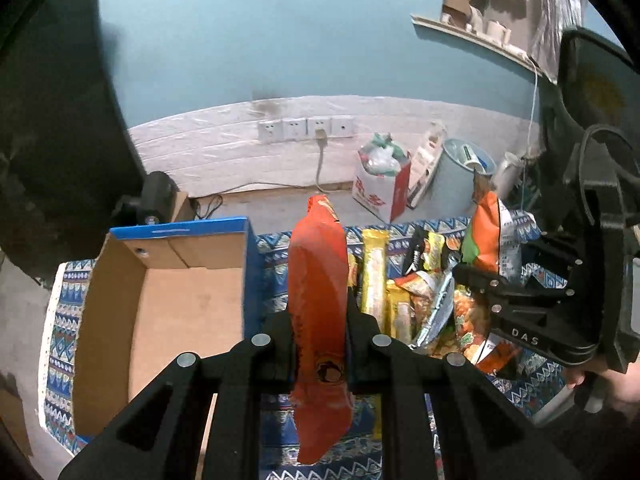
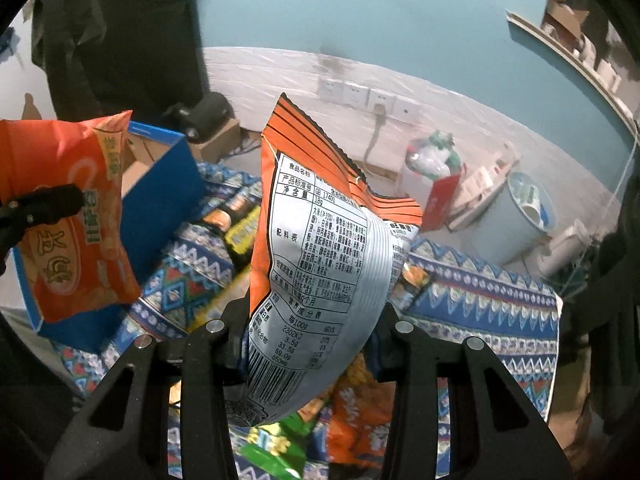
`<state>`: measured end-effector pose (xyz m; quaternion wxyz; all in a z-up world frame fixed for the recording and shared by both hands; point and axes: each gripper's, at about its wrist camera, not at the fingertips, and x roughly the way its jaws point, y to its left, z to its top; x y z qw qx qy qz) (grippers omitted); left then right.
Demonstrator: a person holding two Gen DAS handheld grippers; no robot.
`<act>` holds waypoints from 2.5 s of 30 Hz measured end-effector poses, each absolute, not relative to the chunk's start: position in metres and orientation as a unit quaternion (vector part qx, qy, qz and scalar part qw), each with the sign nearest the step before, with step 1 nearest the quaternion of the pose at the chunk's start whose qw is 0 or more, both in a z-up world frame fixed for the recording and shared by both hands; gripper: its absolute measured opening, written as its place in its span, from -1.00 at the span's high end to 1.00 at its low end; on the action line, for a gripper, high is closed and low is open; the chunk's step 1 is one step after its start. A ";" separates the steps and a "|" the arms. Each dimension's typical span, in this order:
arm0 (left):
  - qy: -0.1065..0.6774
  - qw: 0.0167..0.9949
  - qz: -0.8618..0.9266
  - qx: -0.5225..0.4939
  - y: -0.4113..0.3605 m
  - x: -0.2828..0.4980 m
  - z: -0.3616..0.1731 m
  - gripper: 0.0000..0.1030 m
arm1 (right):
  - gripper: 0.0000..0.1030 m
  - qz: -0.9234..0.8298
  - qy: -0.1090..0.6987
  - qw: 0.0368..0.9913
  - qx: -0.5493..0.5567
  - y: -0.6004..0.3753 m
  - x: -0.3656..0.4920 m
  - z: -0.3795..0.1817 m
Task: Organize snacks
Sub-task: 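Drop the orange bag into the box with the left tool while the right carries the chip bag, then lower the white-backed chip bag into the box and open the right tool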
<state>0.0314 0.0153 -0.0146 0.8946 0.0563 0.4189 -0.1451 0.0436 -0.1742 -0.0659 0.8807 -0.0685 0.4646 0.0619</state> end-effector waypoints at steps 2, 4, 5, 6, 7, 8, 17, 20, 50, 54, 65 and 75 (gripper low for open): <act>0.413 0.898 -0.140 0.051 0.024 0.031 -0.011 0.68 | 0.21 0.068 0.462 0.882 -0.071 -0.166 0.047 -0.063; 0.408 0.901 -0.136 0.049 0.032 0.030 -0.008 0.68 | 0.21 0.076 0.459 0.882 -0.073 -0.156 0.051 -0.061; 0.404 0.904 -0.133 0.047 0.037 0.029 -0.006 0.68 | 0.21 0.079 0.457 0.883 -0.074 -0.152 0.052 -0.060; 0.402 0.905 -0.131 0.046 0.039 0.029 -0.004 0.68 | 0.21 0.082 0.455 0.883 -0.074 -0.148 0.054 -0.058; 0.399 0.907 -0.128 0.045 0.044 0.028 -0.003 0.68 | 0.21 0.086 0.454 0.884 -0.075 -0.144 0.056 -0.057; 0.396 0.909 -0.124 0.044 0.048 0.028 -0.001 0.68 | 0.21 0.089 0.452 0.884 -0.075 -0.138 0.058 -0.056; 0.384 0.919 -0.085 0.036 0.094 0.029 0.000 0.68 | 0.21 0.124 0.439 0.886 -0.084 -0.088 0.075 -0.046; 0.385 0.920 -0.068 0.034 0.112 0.030 -0.005 0.68 | 0.21 0.136 0.437 0.885 -0.090 -0.069 0.081 -0.046; 0.486 0.870 0.075 0.032 0.225 0.058 -0.093 0.58 | 0.21 0.224 0.468 0.848 -0.106 0.063 0.119 -0.080; 0.488 0.869 0.079 0.015 0.230 0.054 -0.088 0.04 | 0.21 0.225 0.480 0.842 -0.105 0.065 0.123 -0.087; 0.474 0.877 0.083 0.012 0.232 0.048 -0.074 -0.11 | 0.21 0.237 0.507 0.819 -0.124 0.080 0.122 -0.109; 0.466 0.882 0.076 0.011 0.230 0.043 -0.066 -0.11 | -0.50 0.235 0.496 0.827 -0.122 0.084 0.120 -0.105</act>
